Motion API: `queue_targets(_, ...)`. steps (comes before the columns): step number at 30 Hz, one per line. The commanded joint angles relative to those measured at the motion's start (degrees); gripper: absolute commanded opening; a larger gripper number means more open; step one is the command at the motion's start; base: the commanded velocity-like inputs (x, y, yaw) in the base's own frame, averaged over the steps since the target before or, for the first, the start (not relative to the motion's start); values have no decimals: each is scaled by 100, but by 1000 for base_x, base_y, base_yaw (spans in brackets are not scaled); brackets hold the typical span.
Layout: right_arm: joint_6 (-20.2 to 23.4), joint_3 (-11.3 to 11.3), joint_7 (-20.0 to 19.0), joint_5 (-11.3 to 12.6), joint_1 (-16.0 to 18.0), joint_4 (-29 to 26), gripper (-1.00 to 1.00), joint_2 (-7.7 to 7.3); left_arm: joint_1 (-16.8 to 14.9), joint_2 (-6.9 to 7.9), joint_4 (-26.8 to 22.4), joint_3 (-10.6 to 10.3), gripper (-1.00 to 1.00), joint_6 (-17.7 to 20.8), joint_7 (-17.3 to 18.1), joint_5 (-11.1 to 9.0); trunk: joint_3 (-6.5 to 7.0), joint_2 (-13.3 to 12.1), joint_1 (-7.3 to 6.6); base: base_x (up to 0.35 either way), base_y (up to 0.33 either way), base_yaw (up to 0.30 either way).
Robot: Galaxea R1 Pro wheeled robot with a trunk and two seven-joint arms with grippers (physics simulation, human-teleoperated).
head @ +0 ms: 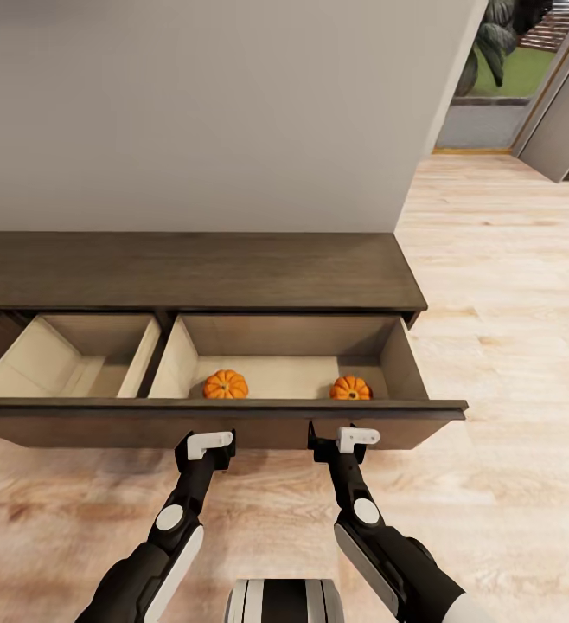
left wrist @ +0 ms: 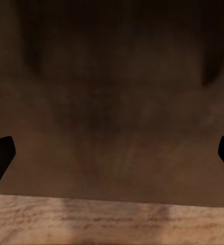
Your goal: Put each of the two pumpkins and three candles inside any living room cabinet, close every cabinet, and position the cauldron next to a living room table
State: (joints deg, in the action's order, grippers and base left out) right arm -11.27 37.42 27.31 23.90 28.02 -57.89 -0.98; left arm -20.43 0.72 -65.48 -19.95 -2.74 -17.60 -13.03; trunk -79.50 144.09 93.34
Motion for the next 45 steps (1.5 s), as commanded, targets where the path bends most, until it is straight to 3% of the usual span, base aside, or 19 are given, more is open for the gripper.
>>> queue_targets(1, -42, 28, 29, 53, 9, -3, 100, -8, -5, 7, 1, -27, 100, -29, -42, -59, -3, 1, 1, 188, 0, 0)
queue_targets(30, -42, 28, 31, 53, 11, -3, 100, -8, -5, 23, -58, -27, 100, -32, -42, -50, -3, 1, 1, 240, 0, 0)
queue_targets(45, -42, 28, 29, 53, 9, -3, 100, -7, -5, 25, -78, -27, 100, -26, -49, -50, -3, 1, 1, 128, 0, 0)
